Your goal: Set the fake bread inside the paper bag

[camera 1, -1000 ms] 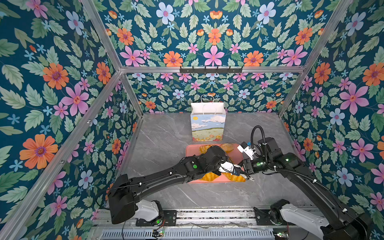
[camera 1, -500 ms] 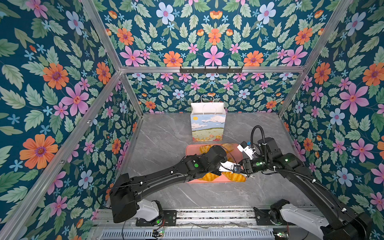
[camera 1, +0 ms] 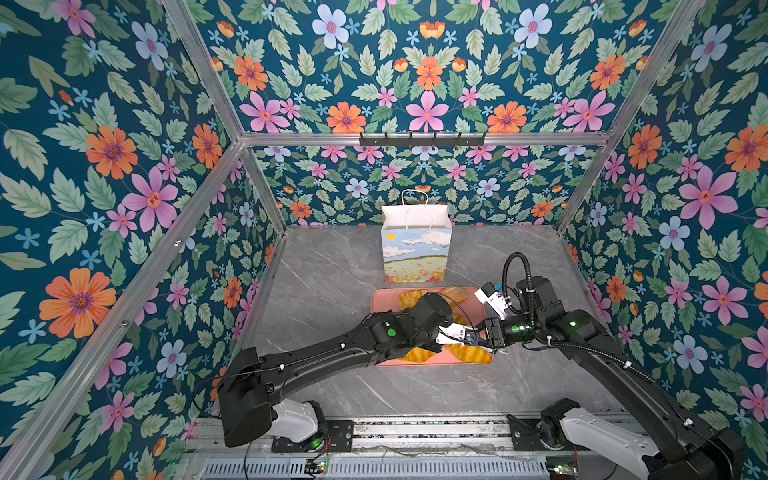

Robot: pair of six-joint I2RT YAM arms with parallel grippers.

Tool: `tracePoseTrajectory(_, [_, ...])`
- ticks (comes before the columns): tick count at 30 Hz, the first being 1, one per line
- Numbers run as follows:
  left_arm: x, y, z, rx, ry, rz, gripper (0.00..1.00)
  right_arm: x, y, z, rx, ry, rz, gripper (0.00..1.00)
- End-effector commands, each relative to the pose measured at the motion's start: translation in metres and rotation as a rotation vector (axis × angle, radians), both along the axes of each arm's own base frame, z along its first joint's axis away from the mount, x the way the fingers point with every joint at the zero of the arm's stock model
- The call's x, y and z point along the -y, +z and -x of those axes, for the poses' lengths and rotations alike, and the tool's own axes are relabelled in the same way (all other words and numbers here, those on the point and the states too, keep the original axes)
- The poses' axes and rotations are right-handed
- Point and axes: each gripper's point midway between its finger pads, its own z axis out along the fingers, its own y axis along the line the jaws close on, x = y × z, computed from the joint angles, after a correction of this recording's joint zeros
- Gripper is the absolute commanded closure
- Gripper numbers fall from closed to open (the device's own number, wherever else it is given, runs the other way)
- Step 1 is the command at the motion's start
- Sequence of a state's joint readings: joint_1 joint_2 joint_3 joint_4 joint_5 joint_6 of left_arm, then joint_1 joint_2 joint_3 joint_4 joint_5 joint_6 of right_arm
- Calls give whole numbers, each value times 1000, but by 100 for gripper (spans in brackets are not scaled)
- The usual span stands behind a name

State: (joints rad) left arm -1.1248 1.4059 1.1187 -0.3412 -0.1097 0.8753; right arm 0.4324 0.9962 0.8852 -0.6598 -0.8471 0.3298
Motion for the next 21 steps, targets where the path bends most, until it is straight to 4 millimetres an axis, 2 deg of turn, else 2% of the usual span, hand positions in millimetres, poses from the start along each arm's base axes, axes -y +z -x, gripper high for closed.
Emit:
tracePoseTrajectory(1, [-5,14,-19,23,139,62,91,-3,4,14,-22,57,-39,61])
tracePoseTrajectory(7, [-7,10,-21,14,160,45,94,-2,3,17,-19,62,-45,59])
tracePoseTrajectory(13, [-4,17,-21,8,170,69,95,0,-3,15,-28,48,-24,56])
tracePoseTrajectory(17, [-1,21,-20,-4,166,87,95,-2,-3,14,-33,48,-29,57])
tracePoseTrajectory(21, [0,22,-22,-3,179,94,95,-3,-1,14,-31,54,-43,61])
